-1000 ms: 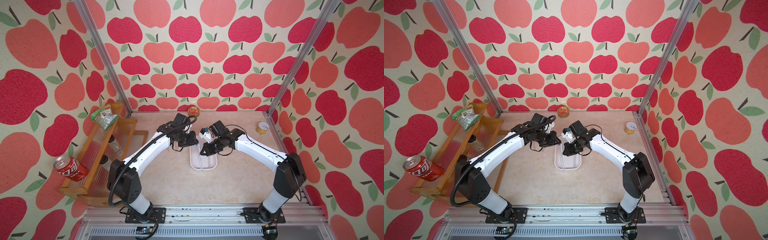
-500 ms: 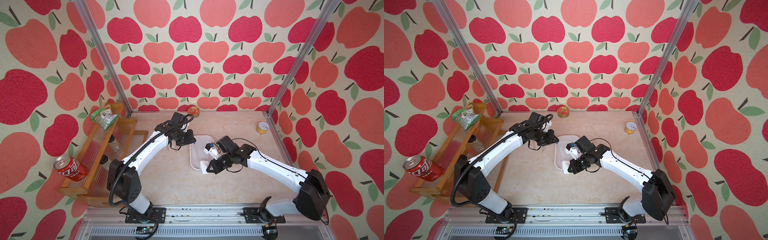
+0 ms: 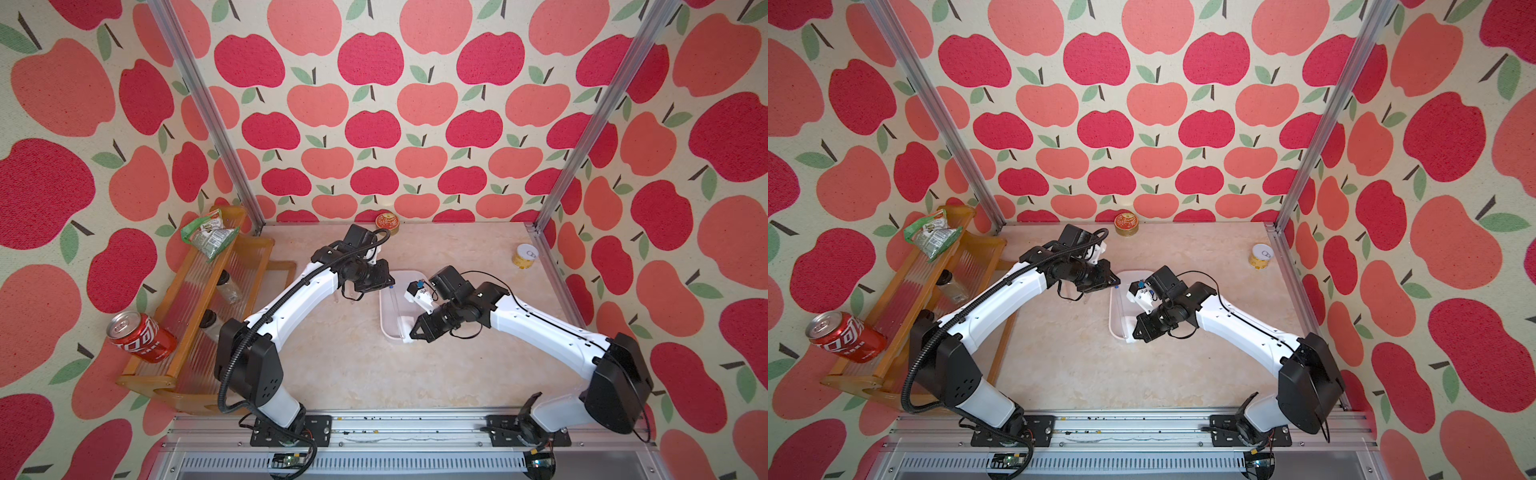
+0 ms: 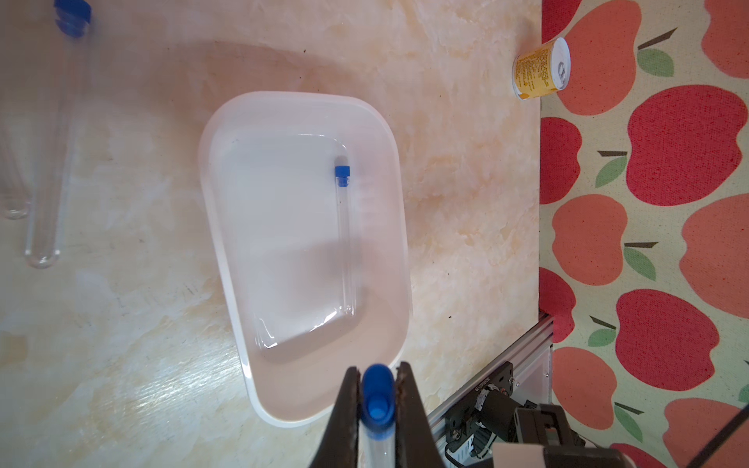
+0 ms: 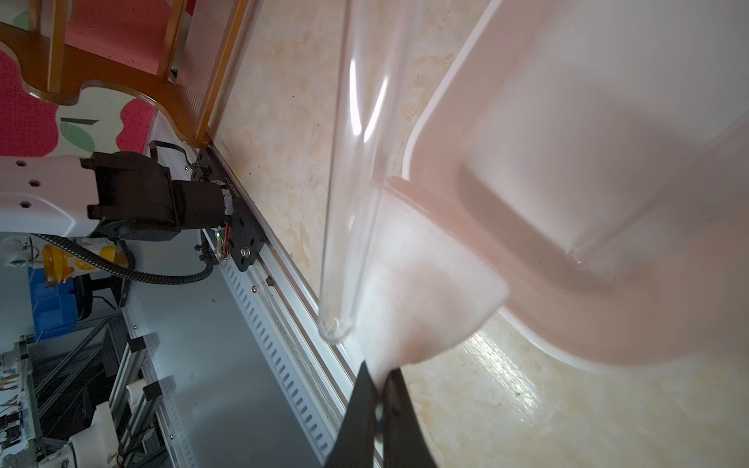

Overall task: Wipe the exteriors of test tubes
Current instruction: Wipe the dirt from the test tube.

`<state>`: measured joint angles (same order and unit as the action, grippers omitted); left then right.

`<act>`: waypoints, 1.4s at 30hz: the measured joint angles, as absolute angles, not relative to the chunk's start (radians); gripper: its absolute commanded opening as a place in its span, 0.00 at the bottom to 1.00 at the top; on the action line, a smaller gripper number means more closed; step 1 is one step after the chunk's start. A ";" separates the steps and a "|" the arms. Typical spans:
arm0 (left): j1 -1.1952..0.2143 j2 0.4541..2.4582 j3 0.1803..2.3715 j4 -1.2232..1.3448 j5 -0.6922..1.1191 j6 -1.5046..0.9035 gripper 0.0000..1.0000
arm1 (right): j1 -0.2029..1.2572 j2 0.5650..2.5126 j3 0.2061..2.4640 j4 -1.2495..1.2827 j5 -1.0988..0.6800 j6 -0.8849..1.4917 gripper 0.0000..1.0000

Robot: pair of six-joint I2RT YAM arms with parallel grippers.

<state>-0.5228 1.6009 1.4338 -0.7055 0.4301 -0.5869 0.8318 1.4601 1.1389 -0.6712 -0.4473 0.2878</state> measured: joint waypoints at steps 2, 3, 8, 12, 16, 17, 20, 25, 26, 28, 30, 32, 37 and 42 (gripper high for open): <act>-0.530 1.602 1.434 -0.706 0.432 -0.587 0.06 | 0.817 1.476 1.162 -0.671 -0.450 0.288 0.00; -0.533 1.602 1.434 -0.706 0.433 -0.587 0.06 | 0.807 1.485 1.173 -0.668 -0.453 0.288 0.00; -0.546 1.602 1.433 -0.706 0.435 -0.587 0.06 | 0.759 1.535 1.229 -0.663 -0.467 0.287 0.00; -0.554 1.602 1.433 -0.706 0.435 -0.590 0.06 | 0.731 1.569 1.279 -0.660 -0.473 0.287 0.00; -0.562 1.602 1.429 -0.705 0.435 -0.595 0.06 | 0.723 1.577 1.301 -0.659 -0.474 0.287 0.00; -0.566 1.602 1.426 -0.705 0.436 -0.596 0.06 | 0.723 1.577 1.302 -0.659 -0.474 0.287 0.00; -0.570 1.602 1.421 -0.705 0.436 -0.599 0.06 | 0.723 1.576 1.301 -0.659 -0.485 0.287 0.00; -0.569 1.602 1.420 -0.705 0.436 -0.605 0.06 | 0.723 1.546 1.262 -0.647 -0.507 0.288 0.00; -0.567 1.603 1.420 -0.705 0.436 -0.605 0.06 | 0.723 1.535 1.248 -0.646 -0.511 0.288 0.00; -0.563 1.604 1.420 -0.705 0.438 -0.605 0.06 | 0.723 1.510 1.216 -0.645 -0.517 0.288 0.00; -0.558 1.605 1.420 -0.705 0.440 -0.605 0.06 | 0.723 1.478 1.181 -0.645 -0.526 0.289 0.00; -0.553 1.608 1.420 -0.705 0.445 -0.605 0.06 | 0.723 1.448 1.147 -0.644 -0.537 0.290 0.00; -0.546 1.620 1.420 -0.705 0.447 -0.605 0.06 | 0.730 1.372 1.058 -0.645 -0.553 0.308 0.00; -0.546 1.627 1.420 -0.702 0.455 -0.605 0.06 | 0.743 1.343 1.013 -0.645 -0.556 0.326 0.00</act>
